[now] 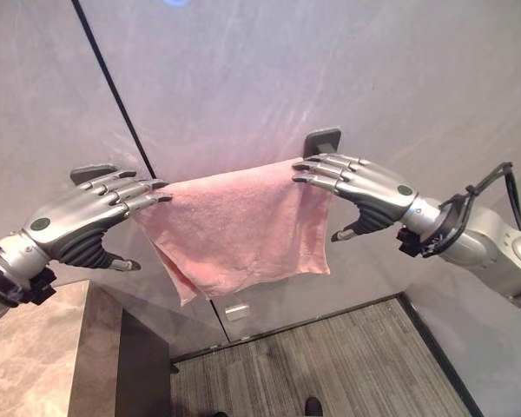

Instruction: Put brush and paste in cup on sink, flatten towel.

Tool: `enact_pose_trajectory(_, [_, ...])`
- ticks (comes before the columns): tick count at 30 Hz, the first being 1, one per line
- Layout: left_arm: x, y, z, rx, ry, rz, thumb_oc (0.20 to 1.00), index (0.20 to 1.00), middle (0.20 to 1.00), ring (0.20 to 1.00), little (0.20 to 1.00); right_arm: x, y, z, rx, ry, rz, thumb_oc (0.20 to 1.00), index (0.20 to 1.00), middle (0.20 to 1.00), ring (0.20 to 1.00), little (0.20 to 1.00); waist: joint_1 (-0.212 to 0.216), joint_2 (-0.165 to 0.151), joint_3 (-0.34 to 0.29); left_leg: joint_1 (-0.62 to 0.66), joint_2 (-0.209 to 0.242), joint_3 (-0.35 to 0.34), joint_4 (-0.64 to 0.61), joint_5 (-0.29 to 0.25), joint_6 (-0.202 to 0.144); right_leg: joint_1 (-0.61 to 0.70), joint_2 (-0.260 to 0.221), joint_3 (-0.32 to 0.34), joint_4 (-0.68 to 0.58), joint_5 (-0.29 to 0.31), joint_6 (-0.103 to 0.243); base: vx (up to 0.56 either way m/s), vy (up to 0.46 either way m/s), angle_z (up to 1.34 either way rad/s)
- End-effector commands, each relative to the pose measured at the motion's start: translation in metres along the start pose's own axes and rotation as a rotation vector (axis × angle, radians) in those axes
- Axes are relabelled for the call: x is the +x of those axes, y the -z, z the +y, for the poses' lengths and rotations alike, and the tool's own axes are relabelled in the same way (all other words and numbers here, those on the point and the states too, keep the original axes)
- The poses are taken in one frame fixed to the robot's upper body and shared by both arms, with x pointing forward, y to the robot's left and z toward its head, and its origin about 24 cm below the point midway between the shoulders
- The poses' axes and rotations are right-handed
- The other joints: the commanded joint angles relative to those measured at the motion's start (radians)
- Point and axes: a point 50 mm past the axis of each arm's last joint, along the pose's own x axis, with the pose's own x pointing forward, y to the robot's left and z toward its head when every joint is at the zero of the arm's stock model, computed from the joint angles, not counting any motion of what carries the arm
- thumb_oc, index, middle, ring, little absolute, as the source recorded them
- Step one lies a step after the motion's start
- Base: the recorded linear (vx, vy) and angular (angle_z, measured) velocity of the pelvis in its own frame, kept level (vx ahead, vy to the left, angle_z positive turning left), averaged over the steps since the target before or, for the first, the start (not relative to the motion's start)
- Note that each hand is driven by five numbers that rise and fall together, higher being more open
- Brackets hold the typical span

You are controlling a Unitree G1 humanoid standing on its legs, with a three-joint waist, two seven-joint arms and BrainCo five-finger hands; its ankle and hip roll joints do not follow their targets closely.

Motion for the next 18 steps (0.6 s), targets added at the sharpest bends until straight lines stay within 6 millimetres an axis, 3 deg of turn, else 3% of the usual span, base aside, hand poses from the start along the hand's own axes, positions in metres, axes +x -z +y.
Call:
enact_pose_trajectory(1, [-0.005,0.013,-0.013,0.01,0.089,0.067,0.827,0.827,0.827,0.827,0.827,-0.007,0.015,0.008,0.046,-0.007,0.101,1.0,1.0,1.0,1.0,1.0,0.01,-0.023,-0.001,0.014,0.055,-0.031,0.006,-0.001,-0.038,-0.003,-0.058,-0.036,0.0,0.033,0.068,0.0,0.0,0.0])
enact_pose_trajectory(3, [-0.007,0.017,-0.02,0.006,0.117,0.09,0.793,0.793,0.793,0.793,0.793,-0.007,0.015,0.009,0.055,0.008,0.106,1.0,1.0,1.0,1.0,1.0,0.01,-0.023,-0.001,0.012,0.055,-0.032,0.006,-0.001,-0.038,-0.003,-0.058,-0.039,0.0,0.035,0.067,0.0,0.0,0.0])
enact_pose_trajectory(18, [-0.014,0.035,-0.04,-0.024,0.115,0.2,0.824,0.824,0.824,0.824,0.824,0.003,0.001,0.001,0.121,0.157,0.058,1.0,1.0,1.0,1.0,1.0,0.01,-0.031,0.001,0.008,0.052,-0.033,0.006,-0.006,-0.031,-0.011,-0.061,-0.036,0.0,0.038,0.068,0.0,0.001,0.0])
